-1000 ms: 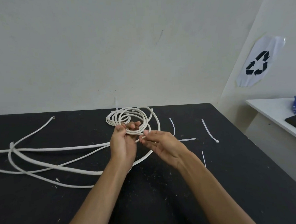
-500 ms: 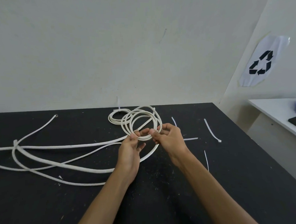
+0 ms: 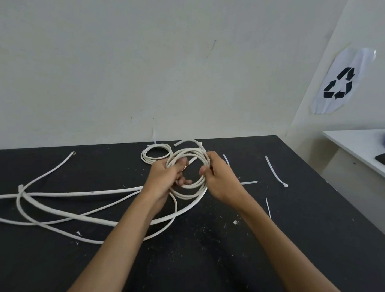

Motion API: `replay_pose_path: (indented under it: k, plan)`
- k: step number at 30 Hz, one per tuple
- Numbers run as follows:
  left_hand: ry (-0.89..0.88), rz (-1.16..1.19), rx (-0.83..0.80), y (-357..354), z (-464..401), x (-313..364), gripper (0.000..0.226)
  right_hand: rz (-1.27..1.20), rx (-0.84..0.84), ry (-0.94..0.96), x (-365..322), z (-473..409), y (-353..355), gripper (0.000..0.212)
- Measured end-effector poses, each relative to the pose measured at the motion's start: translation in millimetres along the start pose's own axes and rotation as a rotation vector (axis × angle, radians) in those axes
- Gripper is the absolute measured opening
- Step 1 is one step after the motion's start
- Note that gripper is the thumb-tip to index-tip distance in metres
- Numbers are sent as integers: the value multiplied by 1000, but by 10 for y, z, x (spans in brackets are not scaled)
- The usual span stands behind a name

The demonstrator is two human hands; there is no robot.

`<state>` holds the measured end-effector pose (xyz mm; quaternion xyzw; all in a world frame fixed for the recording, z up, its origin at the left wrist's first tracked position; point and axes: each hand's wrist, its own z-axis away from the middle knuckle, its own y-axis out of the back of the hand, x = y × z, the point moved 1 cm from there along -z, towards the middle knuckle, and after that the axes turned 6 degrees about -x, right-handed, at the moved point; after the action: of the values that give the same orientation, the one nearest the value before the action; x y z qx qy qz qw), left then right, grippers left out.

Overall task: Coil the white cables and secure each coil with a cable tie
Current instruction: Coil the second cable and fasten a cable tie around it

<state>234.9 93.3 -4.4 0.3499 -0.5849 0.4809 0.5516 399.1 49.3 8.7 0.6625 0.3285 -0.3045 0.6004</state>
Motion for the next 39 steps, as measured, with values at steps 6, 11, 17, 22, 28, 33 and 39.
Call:
replay_pose_path:
  k: [6,11,17,22,28,33,39]
  plan:
    - [79,341,-170,-110,187,106,31,-355,22,-41,23,-5,-156,28]
    - [69,292,-4,-139,121,112,50,-658,42,-39,26,-19,-201,35]
    - [19,267,9,-187,88,85,41,-1180,22,-105,-17,-18,-139,43]
    - [-117,154,152,-246,85,69,25,-1289,11,-116,-36,19,-136,42]
    - [-228,-140,223,-207,108,40,28,-1102,-3,-121,15,-19,-100,34]
    - [-112,-339,-18,-128,90,70,27,-794,-146,-119,54,-24,3,32]
    - [-130,-364,2,-84,72,49,22,-908,-167,-145,105,-44,77,25]
